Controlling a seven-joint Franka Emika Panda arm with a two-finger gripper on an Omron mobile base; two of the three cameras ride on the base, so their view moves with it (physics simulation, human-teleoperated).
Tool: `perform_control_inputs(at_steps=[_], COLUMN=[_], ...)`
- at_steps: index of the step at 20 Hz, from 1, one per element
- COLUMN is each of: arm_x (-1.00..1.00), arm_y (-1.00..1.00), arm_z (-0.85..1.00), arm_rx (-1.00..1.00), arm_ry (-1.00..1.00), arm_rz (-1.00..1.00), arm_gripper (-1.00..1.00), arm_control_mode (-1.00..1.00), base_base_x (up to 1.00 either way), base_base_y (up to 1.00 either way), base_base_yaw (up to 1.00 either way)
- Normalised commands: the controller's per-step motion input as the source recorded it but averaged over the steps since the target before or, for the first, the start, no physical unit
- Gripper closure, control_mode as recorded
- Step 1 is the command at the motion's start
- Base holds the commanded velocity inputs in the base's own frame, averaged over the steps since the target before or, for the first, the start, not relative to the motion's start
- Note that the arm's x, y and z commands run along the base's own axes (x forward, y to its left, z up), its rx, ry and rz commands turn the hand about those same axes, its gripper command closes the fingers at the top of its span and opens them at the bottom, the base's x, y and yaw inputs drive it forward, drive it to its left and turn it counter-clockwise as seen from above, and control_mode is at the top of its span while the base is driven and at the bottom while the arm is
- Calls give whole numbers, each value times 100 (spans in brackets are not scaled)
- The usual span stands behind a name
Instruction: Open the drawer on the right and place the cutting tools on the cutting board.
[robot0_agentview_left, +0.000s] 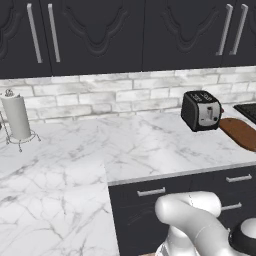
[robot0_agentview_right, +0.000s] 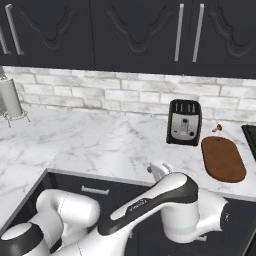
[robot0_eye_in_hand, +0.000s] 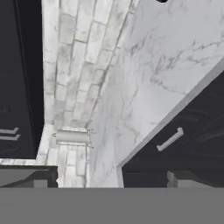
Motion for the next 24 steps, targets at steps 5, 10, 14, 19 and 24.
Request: perform_control_inputs(at_steps=[5,10,14,19,24], arm_x=[0,0,0,0,1], arm_y=[-3,-13,-15,-8,-10], arm_z=[-44,-43,-43,-41,-35], arm_rx=[0,0,0,0,0], arm_ry=[-4,-7,-6,-3,-2], arm_rz=[-1,0,0,0,0], arm_gripper=[-100,-100,-100,-100,-100], arm_control_mode=[-100,-100,-100,-100,-100], base_base_x=[0,0,0,0,0], base_base_y=[0,0,0,0,0], base_base_yaw=[0,0,0,0,0])
